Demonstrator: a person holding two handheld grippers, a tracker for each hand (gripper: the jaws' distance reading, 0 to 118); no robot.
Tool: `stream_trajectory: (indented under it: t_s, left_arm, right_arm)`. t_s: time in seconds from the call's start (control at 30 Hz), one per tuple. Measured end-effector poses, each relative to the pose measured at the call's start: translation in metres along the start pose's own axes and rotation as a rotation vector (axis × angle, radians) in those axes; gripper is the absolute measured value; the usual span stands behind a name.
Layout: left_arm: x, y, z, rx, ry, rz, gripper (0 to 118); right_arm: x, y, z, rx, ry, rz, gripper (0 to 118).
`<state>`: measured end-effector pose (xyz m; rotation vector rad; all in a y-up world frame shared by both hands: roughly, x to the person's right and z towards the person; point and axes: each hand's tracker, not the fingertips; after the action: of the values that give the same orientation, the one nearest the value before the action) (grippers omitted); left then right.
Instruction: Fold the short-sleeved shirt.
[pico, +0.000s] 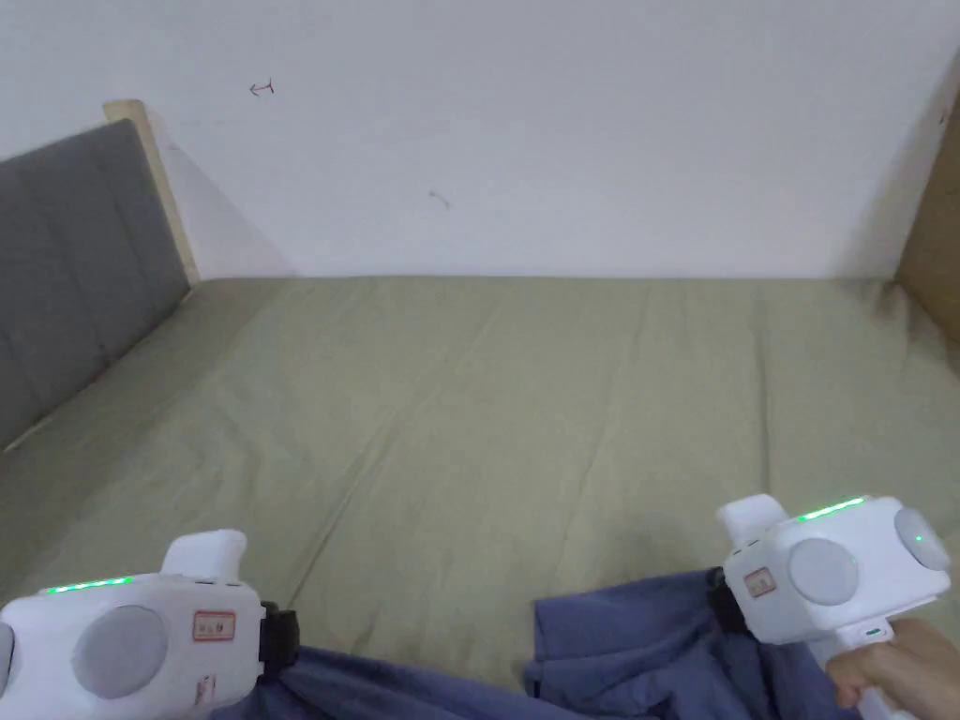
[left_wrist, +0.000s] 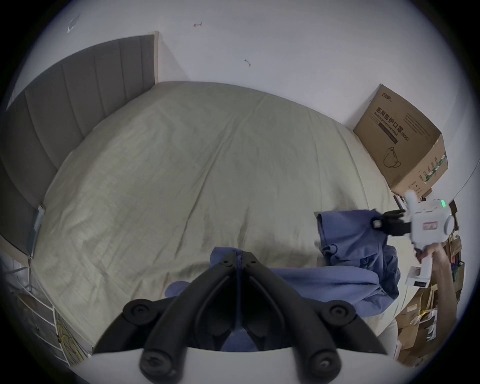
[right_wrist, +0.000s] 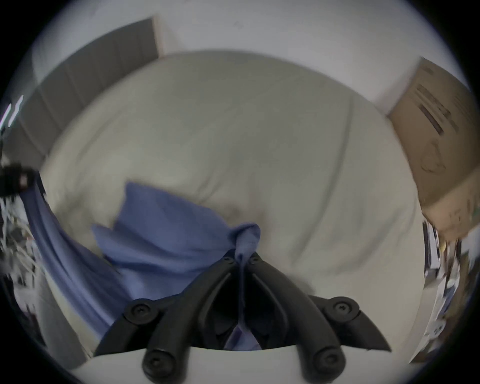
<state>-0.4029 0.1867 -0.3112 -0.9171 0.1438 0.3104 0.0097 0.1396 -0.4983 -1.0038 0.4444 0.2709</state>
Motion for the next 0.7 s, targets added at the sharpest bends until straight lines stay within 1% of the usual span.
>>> stream_trajectory:
  t_s: [0.03,0.17,0.27,0.33,0.43,0.47,0.5,0.53,0.57,0.6,0.63,0.7]
  left_arm:
    - [-0.001,0.003,0.007,0.014,0.005,0.001,1]
    - [-0.003,0.02,0.035,0.089,0.019,-0.001,1]
    - [0.001,0.037,0.063,0.157,0.067,-0.061,1]
    - [0.003,0.05,0.08,0.186,0.04,-0.057,1]
    - [0.003,0.071,0.103,0.247,0.017,-0.054,1]
    - [0.007,0.077,0.111,0.27,0.024,-0.054,1]
    - [0.013,0.084,0.119,0.293,0.028,-0.078,1]
    - [0.018,0.094,0.125,0.312,0.033,-0.112,1]
    - [0.023,0.102,0.13,0.329,0.052,-0.128,1]
    - [0.029,0.111,0.136,0.351,0.068,-0.142,1]
    - [0.033,0.12,0.141,0.363,0.058,-0.139,1]
    - [0.043,0.14,0.151,0.38,0.048,-0.131,1]
  right_arm:
    - [0.01,0.005,0.017,0.026,0.002,-0.021,2]
    - [0.053,0.023,0.089,0.15,-0.059,-0.107,2]
    - [0.08,0.025,0.157,0.25,-0.055,-0.215,2]
    - [0.095,0.023,0.193,0.313,-0.042,-0.255,2]
    - [0.116,0.019,0.239,0.402,0.082,-0.354,2]
    - [0.12,0.018,0.25,0.426,0.113,-0.38,2]
    - [0.124,0.023,0.255,0.44,0.118,-0.399,2]
    - [0.122,0.025,0.263,0.437,0.106,-0.389,2]
    - [0.119,0.029,0.27,0.442,0.087,-0.361,2]
    - [0.115,0.035,0.276,0.452,0.045,-0.319,2]
    - [0.112,0.042,0.279,0.452,0.017,-0.303,2]
    - [0.113,0.057,0.287,0.456,0.001,-0.302,2]
